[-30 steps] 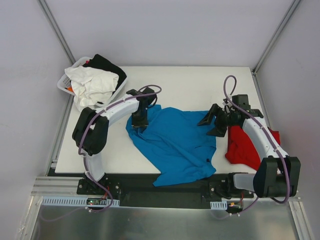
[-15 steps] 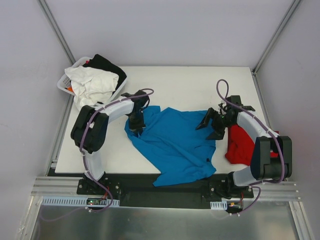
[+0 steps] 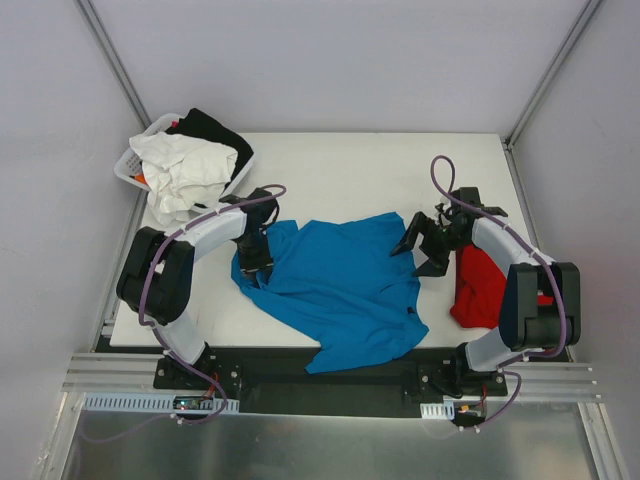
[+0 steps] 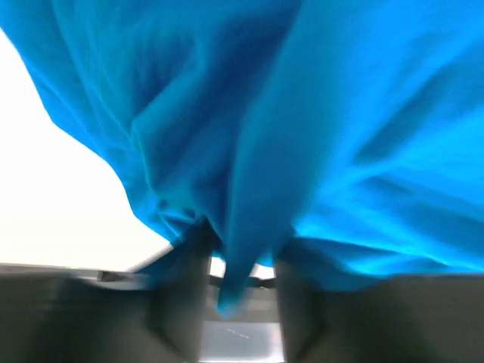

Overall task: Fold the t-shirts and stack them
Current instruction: Flatten the tshirt out

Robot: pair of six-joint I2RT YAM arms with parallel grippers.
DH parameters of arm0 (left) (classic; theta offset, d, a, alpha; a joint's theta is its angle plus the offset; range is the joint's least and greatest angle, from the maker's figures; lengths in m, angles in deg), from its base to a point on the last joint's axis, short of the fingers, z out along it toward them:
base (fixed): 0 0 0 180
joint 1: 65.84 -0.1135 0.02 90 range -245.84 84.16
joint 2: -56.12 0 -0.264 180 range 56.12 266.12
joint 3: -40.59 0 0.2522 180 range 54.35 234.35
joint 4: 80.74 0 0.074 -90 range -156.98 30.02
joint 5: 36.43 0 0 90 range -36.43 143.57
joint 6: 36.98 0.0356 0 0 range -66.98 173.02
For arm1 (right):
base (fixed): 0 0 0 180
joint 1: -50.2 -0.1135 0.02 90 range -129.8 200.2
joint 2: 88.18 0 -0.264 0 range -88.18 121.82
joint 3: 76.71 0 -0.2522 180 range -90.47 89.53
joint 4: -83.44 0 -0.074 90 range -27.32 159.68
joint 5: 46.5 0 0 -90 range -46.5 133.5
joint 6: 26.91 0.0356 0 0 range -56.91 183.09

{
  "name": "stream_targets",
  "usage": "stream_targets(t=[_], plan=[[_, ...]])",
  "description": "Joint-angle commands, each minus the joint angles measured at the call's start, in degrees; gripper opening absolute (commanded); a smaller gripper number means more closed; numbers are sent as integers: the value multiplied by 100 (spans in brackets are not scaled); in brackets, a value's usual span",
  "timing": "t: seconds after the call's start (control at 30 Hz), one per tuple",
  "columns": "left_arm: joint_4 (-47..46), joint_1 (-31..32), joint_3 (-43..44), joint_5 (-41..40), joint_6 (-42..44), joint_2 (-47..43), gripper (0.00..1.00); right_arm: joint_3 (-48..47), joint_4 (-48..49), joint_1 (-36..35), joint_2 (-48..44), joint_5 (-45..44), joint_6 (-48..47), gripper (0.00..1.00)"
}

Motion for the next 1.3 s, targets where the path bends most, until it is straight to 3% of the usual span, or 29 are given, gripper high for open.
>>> stream_targets(t=[0.0, 0.03, 0.13, 0.17, 0.4, 0.63, 0.83, 1.2, 1.27], plan=[[245, 5, 957, -95, -26, -500, 50, -495, -185, -12, 341, -242, -246, 93], [298, 5, 1177, -183, -35, -518, 71, -583, -203, -12, 411, -286, -281, 93], [552, 5, 2039, -271, 0, -352, 88, -961, -194, 40, 762, -374, -290, 93], [649, 5, 2336, -236, 0, -178, 89, -1223, -194, 58, 868, -435, -264, 93], [553, 57, 2550, 185, 9, 325, 87, -2357, 34, 549, 1974, -559, -27, 93], [500, 664, 2525, 546, -8, 220, 87, -3115, 587, 542, 3434, -348, 70, 92], [509, 1130, 2235, 634, -158, -123, 87, -3528, 887, 436, 3742, -103, 9, 92], [544, 1165, 2392, 687, -237, 9, 87, -3440, 886, -574, 3866, 109, 298, 87], [553, 1165, 2454, 687, -255, 70, 87, -3467, 930, -706, 3857, 144, 369, 79]])
